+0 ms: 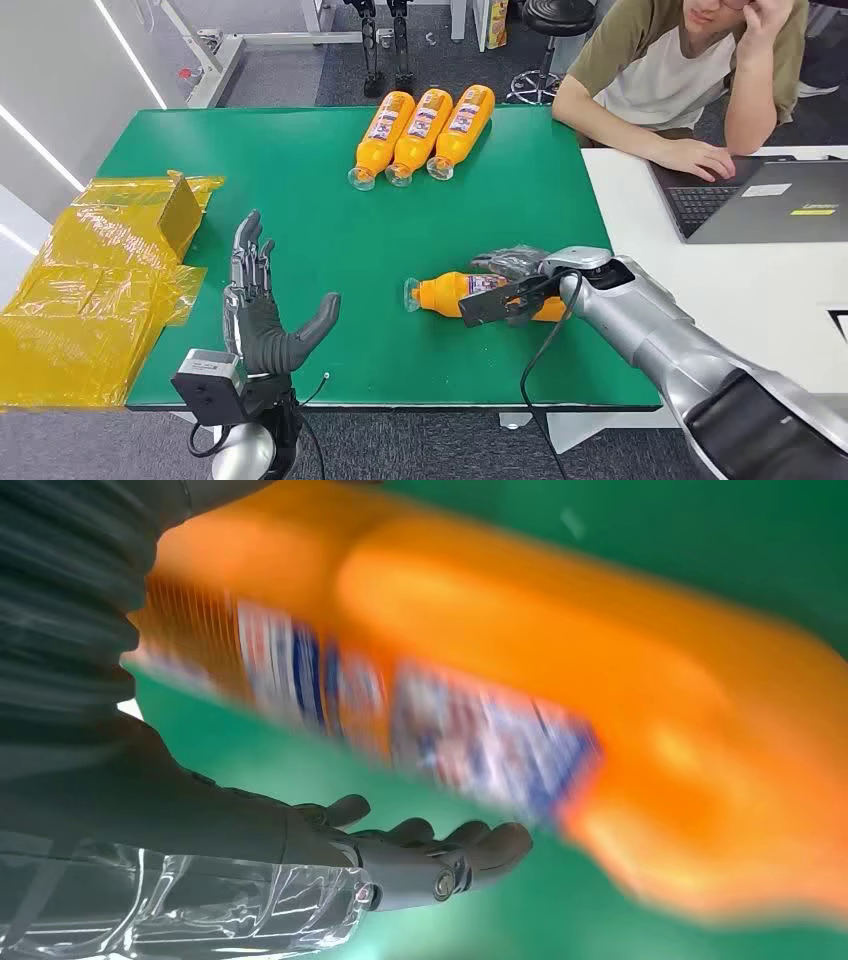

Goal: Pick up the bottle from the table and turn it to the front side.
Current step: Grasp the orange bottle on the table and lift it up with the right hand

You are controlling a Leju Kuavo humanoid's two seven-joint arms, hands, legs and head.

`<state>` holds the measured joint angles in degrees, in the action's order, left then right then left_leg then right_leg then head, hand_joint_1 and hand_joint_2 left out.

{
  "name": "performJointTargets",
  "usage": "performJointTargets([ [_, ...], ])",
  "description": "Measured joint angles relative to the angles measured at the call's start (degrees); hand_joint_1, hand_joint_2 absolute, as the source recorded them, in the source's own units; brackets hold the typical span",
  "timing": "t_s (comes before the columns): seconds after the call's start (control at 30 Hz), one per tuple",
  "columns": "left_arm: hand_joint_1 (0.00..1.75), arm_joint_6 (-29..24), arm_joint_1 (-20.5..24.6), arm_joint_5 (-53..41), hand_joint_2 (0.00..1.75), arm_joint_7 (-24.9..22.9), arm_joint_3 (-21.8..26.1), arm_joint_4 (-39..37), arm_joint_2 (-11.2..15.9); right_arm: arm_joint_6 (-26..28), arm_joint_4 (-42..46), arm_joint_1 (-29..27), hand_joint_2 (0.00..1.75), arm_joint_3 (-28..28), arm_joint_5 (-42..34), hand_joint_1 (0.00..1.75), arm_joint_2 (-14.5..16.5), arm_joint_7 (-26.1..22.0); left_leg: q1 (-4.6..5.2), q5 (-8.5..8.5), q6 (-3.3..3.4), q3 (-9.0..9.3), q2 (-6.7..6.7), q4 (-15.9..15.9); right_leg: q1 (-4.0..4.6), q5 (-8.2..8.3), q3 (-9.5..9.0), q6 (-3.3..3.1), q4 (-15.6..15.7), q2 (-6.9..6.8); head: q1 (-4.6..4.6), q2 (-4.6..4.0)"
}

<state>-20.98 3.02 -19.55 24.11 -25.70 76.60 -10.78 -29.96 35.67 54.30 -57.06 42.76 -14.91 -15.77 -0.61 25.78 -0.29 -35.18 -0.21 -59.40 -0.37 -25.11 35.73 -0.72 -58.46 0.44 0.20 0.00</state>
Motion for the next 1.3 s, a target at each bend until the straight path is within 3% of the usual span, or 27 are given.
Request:
performJointTargets([
  [0.37, 0.0, -0.5, 0.1, 0.0, 1.75, -0.3, 0.0, -0.3, 0.0, -0.9, -5.6, 1.7, 1.75, -4.0, -0.4, 0.0, 0.1, 1.5, -0.01, 0.0, 0.0, 0.02, 0.02, 0.0, -0.01, 0.0, 0.0, 0.0, 0.0, 0.02, -0.01, 0.0],
  [0.4, 0.0, -0.6, 0.1, 0.0, 1.75, -0.4, 0.0, -0.3, 0.0, -0.8, -5.8, 1.9, 1.75, -4.3, -0.3, 0.11, 0.1, 1.9, -0.01, 0.0, 0.0, 0.03, 0.02, 0.0, -0.01, 0.0, 0.0, 0.0, 0.0, 0.02, -0.01, 0.0],
  [0.5, 0.0, -0.9, 0.1, -0.1, 1.75, -0.6, 0.0, -0.3, 0.0, 0.1, -6.7, 2.3, 1.75, -5.3, -0.2, 1.42, 0.2, 3.4, -0.01, 0.0, 0.0, 0.03, 0.01, 0.0, 0.0, 0.0, 0.0, 0.0, 0.0, 0.01, 0.0, 0.0],
  [0.53, 0.0, -1.0, 0.1, -0.2, 1.75, -0.7, 0.0, -0.3, 0.0, 0.4, -7.0, 2.4, 1.75, -5.6, -0.1, 1.75, 0.2, 3.9, -0.01, -0.01, 0.01, 0.03, 0.01, 0.0, 0.0, 0.0, 0.0, 0.0, 0.0, 0.01, 0.0, 0.0],
  [1.1, 0.0, -1.2, -0.1, -0.5, 1.75, -0.7, 0.0, -0.3, 0.0, 3.9, -9.3, 3.7, 1.75, -7.8, 0.7, 1.75, 0.2, 5.5, 0.0, -0.02, 0.03, 0.06, 0.01, 0.0, 0.0, 0.0, -0.04, 0.0, 0.0, 0.01, -0.01, 0.0],
  [1.3, 0.0, -1.2, -0.7, -0.8, 1.75, -0.7, 0.0, -0.3, 0.0, 10.8, -9.3, 2.7, 1.75, -7.8, 0.7, 1.75, 0.2, 5.7, 0.0, -0.02, 0.03, 0.03, 0.01, 0.0, 0.0, 0.01, -0.04, 0.0, 0.0, 0.0, 0.0, 0.0],
])
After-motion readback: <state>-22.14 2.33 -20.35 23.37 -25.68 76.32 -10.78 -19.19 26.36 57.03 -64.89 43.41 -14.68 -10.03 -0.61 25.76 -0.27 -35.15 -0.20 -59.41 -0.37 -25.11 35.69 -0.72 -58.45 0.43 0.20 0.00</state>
